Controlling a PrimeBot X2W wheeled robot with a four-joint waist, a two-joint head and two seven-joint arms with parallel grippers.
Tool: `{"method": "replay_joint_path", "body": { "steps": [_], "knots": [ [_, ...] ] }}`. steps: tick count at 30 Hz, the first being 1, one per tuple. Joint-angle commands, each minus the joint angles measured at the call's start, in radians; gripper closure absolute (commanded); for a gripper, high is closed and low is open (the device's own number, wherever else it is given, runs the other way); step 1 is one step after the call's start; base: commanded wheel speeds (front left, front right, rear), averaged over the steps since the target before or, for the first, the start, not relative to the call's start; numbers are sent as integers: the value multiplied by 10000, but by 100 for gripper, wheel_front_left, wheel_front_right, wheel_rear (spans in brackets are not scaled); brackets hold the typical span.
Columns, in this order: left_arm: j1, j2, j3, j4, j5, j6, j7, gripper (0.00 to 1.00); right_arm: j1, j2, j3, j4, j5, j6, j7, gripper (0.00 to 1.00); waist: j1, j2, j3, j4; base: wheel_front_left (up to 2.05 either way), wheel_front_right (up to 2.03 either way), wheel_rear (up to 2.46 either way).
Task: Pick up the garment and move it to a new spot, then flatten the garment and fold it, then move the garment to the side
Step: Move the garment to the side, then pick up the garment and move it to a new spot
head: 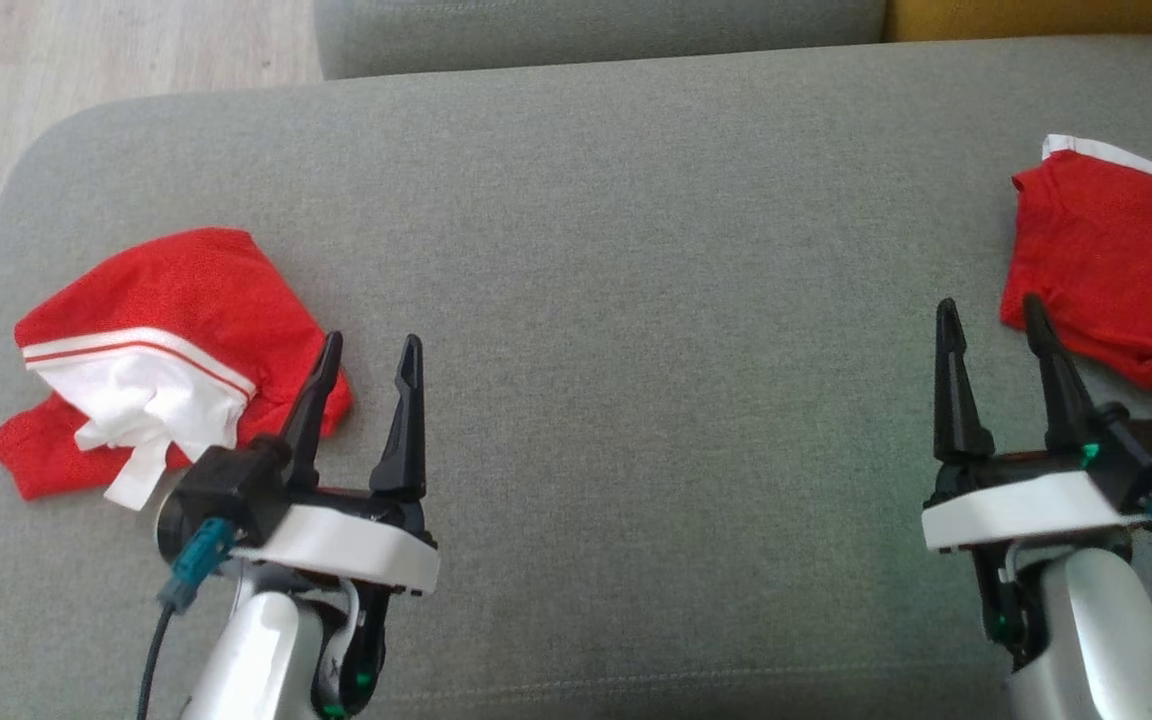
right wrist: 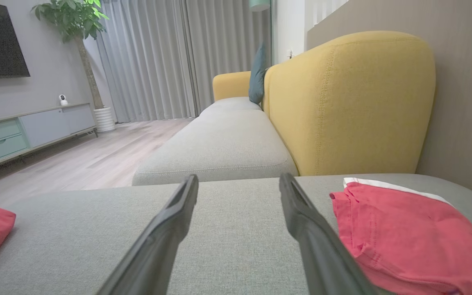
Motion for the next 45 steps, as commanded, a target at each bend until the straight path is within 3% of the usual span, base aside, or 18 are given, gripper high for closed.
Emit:
{"method": "replay_joint_path", "body": {
  "steps": [1, 31, 45],
  "knots": [
    [-219, 56, 404, -314, 42, -1, -49, 0, -171, -9, 206, -423, 52, 65, -168, 0, 1, -1, -25, -6, 0, 0, 0],
    [-173, 56, 271, -354, -34, 47, -49, 0, 121, -7, 286, -397, 328, 65, -306, 0, 1, -1, -100, 136, 0, 0, 0],
    [-179, 56, 488, -354, -136, 195, -49, 0, 195, -7, 1141, -387, 372, 65, -260, 0, 1, -1, -22, 1856, 0, 0, 0]
  ]
}}
